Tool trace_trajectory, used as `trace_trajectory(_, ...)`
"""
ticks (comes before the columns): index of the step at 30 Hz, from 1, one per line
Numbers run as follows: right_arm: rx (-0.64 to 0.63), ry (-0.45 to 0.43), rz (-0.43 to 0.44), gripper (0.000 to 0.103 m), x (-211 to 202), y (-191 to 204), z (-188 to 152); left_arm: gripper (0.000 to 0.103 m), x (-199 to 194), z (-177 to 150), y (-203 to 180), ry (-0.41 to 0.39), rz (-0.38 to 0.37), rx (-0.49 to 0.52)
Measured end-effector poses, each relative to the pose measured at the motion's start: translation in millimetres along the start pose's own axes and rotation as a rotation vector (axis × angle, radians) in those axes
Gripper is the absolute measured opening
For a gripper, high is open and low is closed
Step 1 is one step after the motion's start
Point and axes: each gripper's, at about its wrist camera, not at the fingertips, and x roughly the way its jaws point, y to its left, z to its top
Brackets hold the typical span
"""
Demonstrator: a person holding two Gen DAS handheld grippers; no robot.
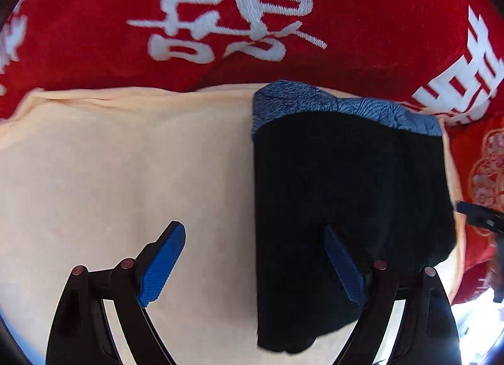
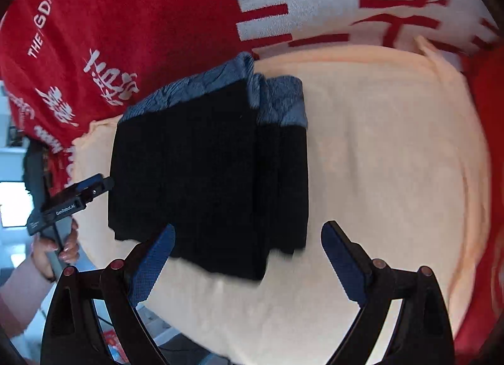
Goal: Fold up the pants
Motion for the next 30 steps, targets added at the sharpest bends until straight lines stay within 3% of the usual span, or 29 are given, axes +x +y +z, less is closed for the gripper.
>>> trace_trajectory(5, 0.041, 0.024, 0.137, 0.096, 28.3, -43.1, 14.5, 0.09, 22.7, 8.0, 19.1, 0.058, -0.217, -0.029)
trace_trajectory(7, 0.06, 0.036, 0.213, 0.096, 36.8, -53.2, 17.0, 0.09, 30.5, 10.8, 19.6, 0.073, -0.261, -0.016)
trace_trajectory(11, 0.086, 0.039, 0.41, 0.096, 48.1, -58.6, 26.4, 0.09, 43.5, 16.5, 9.5, 0.094, -0.31, 0.01)
trace_trajectory(15, 0.072, 0.074, 0.438, 0.096, 65.6, -52.9, 34.8, 0.09, 58.1, 21.0, -6.3, 0.113, -0.337, 0.01)
trace_trajectory(17, 0.128, 0.072, 0.432, 0.093, 67.4, -53.4, 38.8, 0.09, 58.1, 20.5, -12.4, 0.084, -0.324, -0.004)
trace_trajectory(18, 0.163, 0.073, 0.399, 0.08, 66.7, -55.6, 38.2, 0.081, 55.4, 19.8, -12.3, 0.074, -0.324, -0.007)
trace_trajectory(19, 0.175, 0.076, 0.39, 0.061, 65.8, -57.7, 37.2, 0.074, 51.5, 17.7, -13.7, 0.062, -0.34, -0.014)
trace_trajectory(22, 0.209, 0.055, 0.439, 0.045, 54.1, -59.0, 27.5, 0.061, 29.9, 10.0, -24.3, 0.022, -0.337, -0.001)
trace_trajectory(30, 0.182, 0.053, 0.515, 0.041, 16.7, -21.8, -10.4, 0.059, -32.9, -33.5, -27.7, -0.011, -0.326, 0.002)
